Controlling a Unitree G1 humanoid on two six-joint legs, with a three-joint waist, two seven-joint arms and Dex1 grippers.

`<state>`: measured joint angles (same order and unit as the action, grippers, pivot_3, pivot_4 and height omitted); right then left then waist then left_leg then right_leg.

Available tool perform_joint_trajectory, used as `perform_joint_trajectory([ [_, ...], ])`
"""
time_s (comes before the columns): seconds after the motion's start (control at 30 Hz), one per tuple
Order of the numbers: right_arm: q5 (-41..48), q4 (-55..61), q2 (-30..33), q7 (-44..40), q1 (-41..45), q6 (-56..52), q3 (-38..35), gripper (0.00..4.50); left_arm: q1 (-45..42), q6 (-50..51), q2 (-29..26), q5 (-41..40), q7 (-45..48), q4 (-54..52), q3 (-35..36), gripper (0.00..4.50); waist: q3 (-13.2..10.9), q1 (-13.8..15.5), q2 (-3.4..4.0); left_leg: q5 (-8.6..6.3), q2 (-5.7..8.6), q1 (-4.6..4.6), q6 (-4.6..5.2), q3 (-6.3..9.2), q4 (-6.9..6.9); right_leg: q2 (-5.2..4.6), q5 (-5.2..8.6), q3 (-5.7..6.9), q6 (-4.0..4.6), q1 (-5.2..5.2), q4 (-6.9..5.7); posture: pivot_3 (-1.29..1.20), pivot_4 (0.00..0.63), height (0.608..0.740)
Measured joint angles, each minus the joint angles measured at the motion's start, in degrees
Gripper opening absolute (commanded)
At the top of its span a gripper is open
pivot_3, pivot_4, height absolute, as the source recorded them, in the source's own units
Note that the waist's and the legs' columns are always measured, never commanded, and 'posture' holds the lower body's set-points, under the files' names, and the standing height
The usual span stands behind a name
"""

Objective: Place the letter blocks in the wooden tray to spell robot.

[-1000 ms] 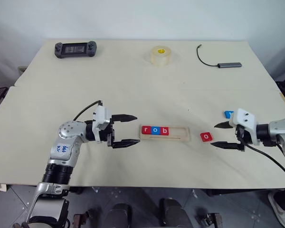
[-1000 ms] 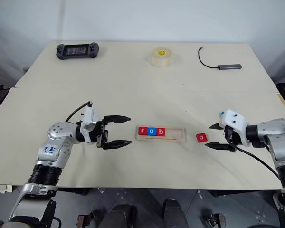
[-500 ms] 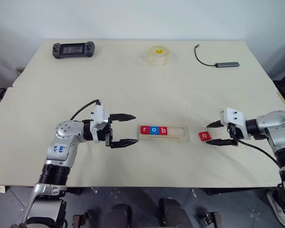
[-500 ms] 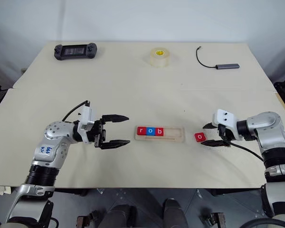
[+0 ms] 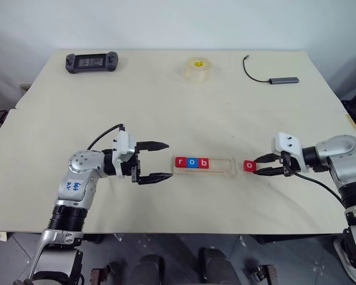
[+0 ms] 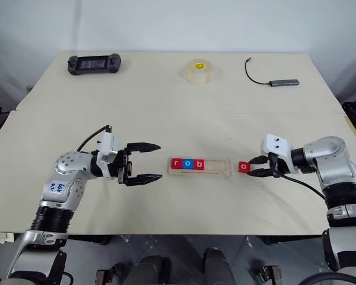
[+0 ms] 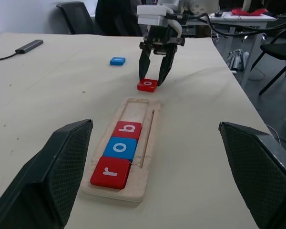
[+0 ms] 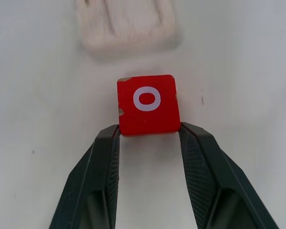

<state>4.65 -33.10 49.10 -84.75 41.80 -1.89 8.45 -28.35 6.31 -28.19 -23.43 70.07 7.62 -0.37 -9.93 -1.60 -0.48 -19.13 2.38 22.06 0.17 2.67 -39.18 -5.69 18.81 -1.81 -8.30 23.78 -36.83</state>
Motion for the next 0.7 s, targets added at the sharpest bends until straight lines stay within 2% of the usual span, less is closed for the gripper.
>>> perform_joint_trajectory([
  [0.2,-0.2,5.9,-3.8,-0.7,5.0,-3.6,2.4,1.46,0.2,0.0,0.1,0.0,-0.9,-0.1,0.1,4.50,0.0,0.0,0.00,-0.01,0.00,0.01,-0.02,0.04,0.00,-0.01,0.00,0.02,0.00,0.00,0.01,0.00,0.150,0.740],
  [0.37,-2.8,4.7,-8.3,-0.2,7.1,-3.9,6.9,1.46,1.6,0.0,0.2,0.0,-1.9,-0.8,0.2,4.50,0.0,0.1,0.00,-0.01,0.04,0.09,-0.02,0.05,0.01,-0.01,0.00,0.05,0.01,0.09,-0.05,0.00,0.150,0.740],
  [0.6,-4.5,1.2,-9.6,-0.3,7.9,-1.8,7.9,1.46,3.2,0.5,-0.1,-0.1,-3.4,-3.2,0.7,4.50,0.0,0.1,0.00,-0.01,0.08,0.13,-0.01,0.11,0.01,-0.01,0.00,0.12,0.01,0.08,-0.05,0.00,0.150,0.740],
  [0.7,-4.7,0.8,-10.4,-0.3,7.9,-1.9,8.0,2.47,4.2,0.9,-0.1,-0.1,-4.0,-4.3,1.2,4.50,0.0,-0.1,0.00,0.00,0.02,0.12,-0.04,0.10,0.03,0.00,0.00,0.11,0.01,0.10,-0.05,0.00,0.150,0.740],
])
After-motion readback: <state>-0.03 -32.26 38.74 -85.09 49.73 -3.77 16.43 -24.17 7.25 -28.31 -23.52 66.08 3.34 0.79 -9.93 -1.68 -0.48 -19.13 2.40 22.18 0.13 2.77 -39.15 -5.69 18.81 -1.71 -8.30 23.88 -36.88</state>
